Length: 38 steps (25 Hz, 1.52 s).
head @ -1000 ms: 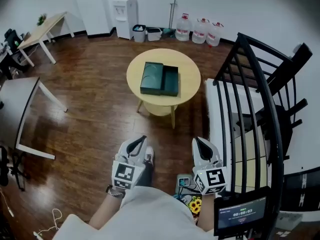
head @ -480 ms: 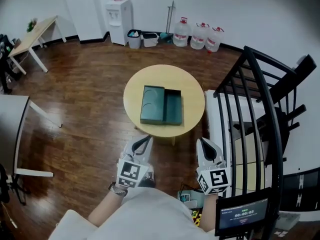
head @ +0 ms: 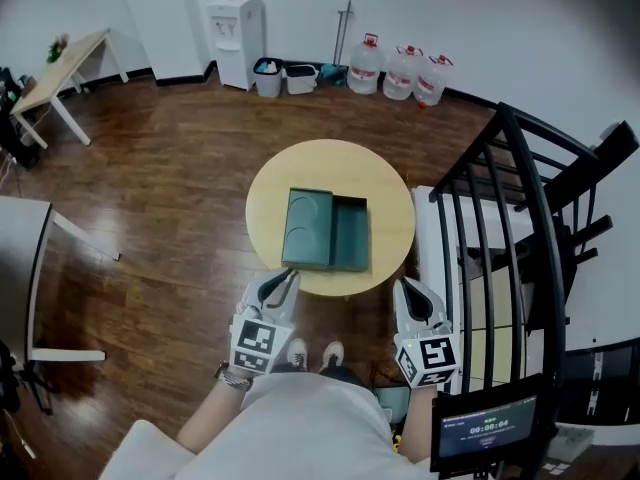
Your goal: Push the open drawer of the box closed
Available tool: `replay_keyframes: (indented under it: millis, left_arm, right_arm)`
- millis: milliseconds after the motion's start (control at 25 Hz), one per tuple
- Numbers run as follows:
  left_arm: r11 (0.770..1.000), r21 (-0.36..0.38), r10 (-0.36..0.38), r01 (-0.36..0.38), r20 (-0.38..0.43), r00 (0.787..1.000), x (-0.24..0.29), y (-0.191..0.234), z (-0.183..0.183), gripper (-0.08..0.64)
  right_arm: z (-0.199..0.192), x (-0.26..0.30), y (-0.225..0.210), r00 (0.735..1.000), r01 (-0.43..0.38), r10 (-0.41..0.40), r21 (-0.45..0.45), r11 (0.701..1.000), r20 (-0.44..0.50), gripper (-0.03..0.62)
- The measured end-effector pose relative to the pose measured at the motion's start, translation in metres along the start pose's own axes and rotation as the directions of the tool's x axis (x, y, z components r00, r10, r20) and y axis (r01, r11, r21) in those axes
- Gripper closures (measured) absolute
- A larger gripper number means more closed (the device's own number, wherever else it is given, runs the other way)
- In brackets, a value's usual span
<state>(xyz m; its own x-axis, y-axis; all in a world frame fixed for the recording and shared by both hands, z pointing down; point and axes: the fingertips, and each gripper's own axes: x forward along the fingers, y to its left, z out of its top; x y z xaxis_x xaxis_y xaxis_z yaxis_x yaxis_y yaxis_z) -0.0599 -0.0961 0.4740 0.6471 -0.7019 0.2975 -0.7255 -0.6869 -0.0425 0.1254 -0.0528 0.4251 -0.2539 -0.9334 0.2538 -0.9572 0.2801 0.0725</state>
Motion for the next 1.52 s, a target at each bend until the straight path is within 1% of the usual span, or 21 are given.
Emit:
replay_keyframes:
  millis: [80, 160, 240, 320, 440, 520, 600, 720, 800, 880, 960, 1000, 1120, 1200, 1360, 1440, 1520]
  left_arm:
    - [1.0, -0.009, 0.024, -0.024, -0.019, 1.0, 0.004, 0.009, -0.003, 0.518]
    - [1.0, -0.009, 0.03, -0.03, -0.038, 0.999, 0.008, 0.015, -0.005, 0.511]
    - [1.0, -0.006, 0.023, -0.023, -0.05, 0.998, 0.014, 0.019, -0.006, 0.498]
    - [1.0, -0.001, 0.01, -0.01, -0.059, 0.998, 0.021, 0.023, -0.007, 0.466]
    - [1.0, 0.004, -0.001, 0.002, -0.082, 0.997, 0.031, 0.028, -0.015, 0.451]
    - [1.0, -0.01, -0.009, 0.008, -0.108, 0.994, 0.037, 0.03, -0.022, 0.434]
    - [0.999, -0.043, -0.018, 0.012, -0.148, 0.989, 0.046, 0.032, -0.034, 0.398]
    - [0.995, -0.096, 0.005, -0.024, -0.195, 0.981, 0.061, 0.041, -0.048, 0.356]
    - [0.991, -0.123, 0.014, -0.044, -0.234, 0.972, 0.071, 0.044, -0.061, 0.342]
    - [0.987, -0.154, 0.008, -0.053, -0.28, 0.96, 0.08, 0.043, -0.08, 0.327]
    - [0.983, -0.171, 0.002, -0.061, -0.329, 0.944, 0.089, 0.041, -0.098, 0.314]
    - [0.984, -0.168, 0.002, -0.066, -0.357, 0.934, 0.092, 0.041, -0.106, 0.307]
    - [0.988, -0.133, 0.005, -0.073, -0.453, 0.891, 0.097, 0.04, -0.132, 0.302]
    - [0.988, -0.131, 0.001, -0.078, -0.503, 0.864, 0.096, 0.038, -0.148, 0.29]
    - [0.982, -0.156, -0.005, -0.103, -0.574, 0.819, 0.088, 0.041, -0.174, 0.284]
    - [0.98, -0.161, -0.005, -0.114, -0.597, 0.803, 0.085, 0.041, -0.184, 0.282]
    - [0.982, -0.15, -0.001, -0.117, -0.616, 0.788, 0.086, 0.04, -0.196, 0.276]
  right_arm:
    - [0.003, 0.007, 0.0, 1.0, -0.016, 0.016, -0.031, 0.999, -0.006, 0.591]
    - [0.004, 0.013, -0.005, 1.0, -0.015, 0.014, -0.048, 0.999, -0.013, 0.591]
    - [0.003, 0.019, -0.012, 1.0, -0.012, 0.011, -0.057, 0.998, -0.023, 0.591]
    - [0.002, 0.028, -0.016, 0.999, -0.015, 0.013, -0.068, 0.998, -0.035, 0.558]
    - [0.004, 0.038, -0.02, 0.999, -0.015, 0.011, -0.083, 0.996, -0.041, 0.557]
    - [0.002, 0.048, -0.024, 0.998, -0.025, 0.022, -0.064, 0.998, -0.054, 0.544]
    - [-0.007, 0.06, -0.03, 0.995, -0.033, 0.03, -0.031, 0.999, -0.092, 0.517]
    - [-0.023, 0.079, -0.044, 0.989, -0.028, 0.033, 0.034, 0.999, -0.144, 0.517]
    - [-0.036, 0.093, -0.052, 0.983, -0.041, 0.058, 0.102, 0.994, -0.173, 0.517]
    - [-0.058, 0.107, -0.06, 0.972, -0.05, 0.083, 0.152, 0.987, -0.222, 0.517]
    - [-0.085, 0.122, -0.067, 0.952, -0.056, 0.104, 0.168, 0.984, -0.288, 0.485]
    - [-0.098, 0.129, -0.069, 0.941, -0.062, 0.116, 0.176, 0.982, -0.319, 0.474]
    - [-0.134, 0.147, -0.07, 0.908, -0.072, 0.152, 0.21, 0.975, -0.391, 0.469]
    - [-0.155, 0.154, -0.07, 0.888, -0.071, 0.168, 0.233, 0.97, -0.429, 0.469]
    - [-0.196, 0.168, -0.057, 0.839, -0.097, 0.243, 0.306, 0.947, -0.487, 0.461]
    - [-0.215, 0.173, -0.051, 0.811, -0.11, 0.281, 0.339, 0.934, -0.513, 0.446]
    - [-0.232, 0.178, -0.047, 0.786, -0.11, 0.311, 0.375, 0.92, -0.533, 0.439]
